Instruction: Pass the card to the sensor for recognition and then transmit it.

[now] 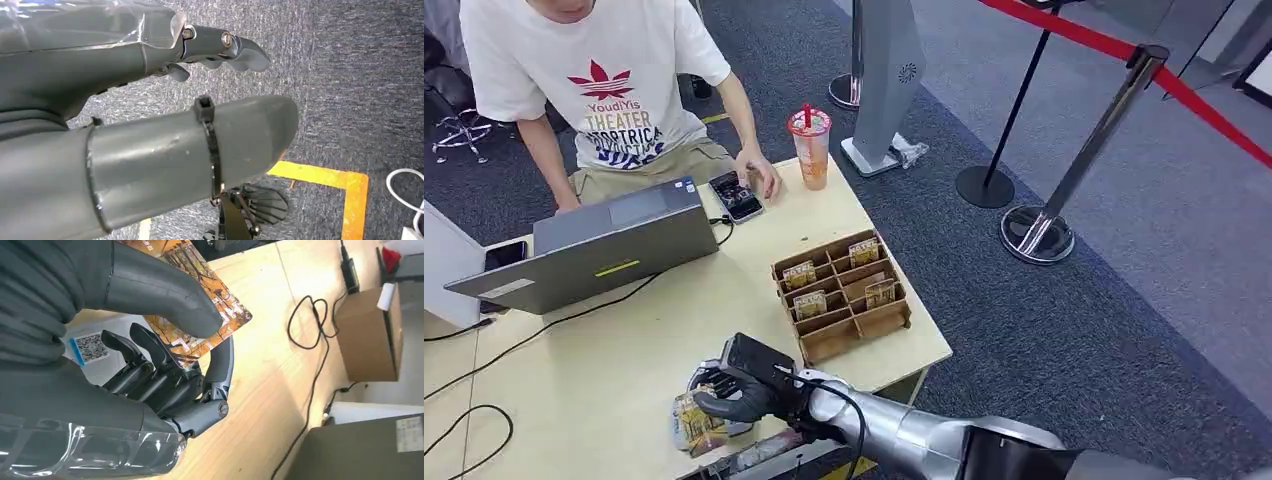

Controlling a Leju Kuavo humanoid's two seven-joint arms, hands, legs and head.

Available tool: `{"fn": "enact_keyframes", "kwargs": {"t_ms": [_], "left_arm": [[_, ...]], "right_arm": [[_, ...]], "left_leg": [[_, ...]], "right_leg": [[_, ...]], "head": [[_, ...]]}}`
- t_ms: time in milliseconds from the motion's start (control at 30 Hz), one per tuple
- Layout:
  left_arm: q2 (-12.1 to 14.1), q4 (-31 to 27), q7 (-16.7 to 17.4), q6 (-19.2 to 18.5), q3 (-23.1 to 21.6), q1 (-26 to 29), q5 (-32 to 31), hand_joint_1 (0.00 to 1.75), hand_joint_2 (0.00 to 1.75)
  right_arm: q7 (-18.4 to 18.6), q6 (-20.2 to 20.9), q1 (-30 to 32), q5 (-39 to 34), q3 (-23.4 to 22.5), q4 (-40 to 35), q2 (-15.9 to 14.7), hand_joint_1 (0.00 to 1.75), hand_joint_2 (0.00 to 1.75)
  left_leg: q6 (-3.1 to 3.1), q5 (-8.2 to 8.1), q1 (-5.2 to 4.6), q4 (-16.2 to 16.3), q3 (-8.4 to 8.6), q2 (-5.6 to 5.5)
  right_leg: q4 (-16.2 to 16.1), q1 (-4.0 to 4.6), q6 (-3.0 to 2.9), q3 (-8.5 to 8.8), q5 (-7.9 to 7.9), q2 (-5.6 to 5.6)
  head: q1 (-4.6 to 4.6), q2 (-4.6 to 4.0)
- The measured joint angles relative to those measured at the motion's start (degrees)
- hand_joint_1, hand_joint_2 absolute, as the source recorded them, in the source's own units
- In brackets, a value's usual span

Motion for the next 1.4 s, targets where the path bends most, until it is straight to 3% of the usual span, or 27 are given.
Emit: {"fn": "enact_keyframes", "kwargs": {"t_ms": [533, 1400], "left_arm": [[0.0, 0.0, 0.3, 0.2, 0.0, 0.0, 0.0, 0.0, 0.0], [0.0, 0.0, 0.3, 0.2, 0.0, 0.0, 0.0, 0.0, 0.0]], "right_arm": [[-1.0, 0.5, -1.0, -0.3, -2.0, 6.4, 2.1, 1.75, 1.75], [-1.5, -1.4, -2.4, -0.1, -5.4, 8.6, 2.6, 1.75, 1.75]], "left_leg": [[0.0, 0.0, 0.0, 0.0, 0.0, 0.0], [0.0, 0.0, 0.0, 0.0, 0.0, 0.0]], "right_leg": [[0.0, 0.0, 0.0, 0.0, 0.0, 0.0], [0.0, 0.0, 0.0, 0.0, 0.0, 0.01]], "head": [[0.0, 0.0], [0.0, 0.0]]}}
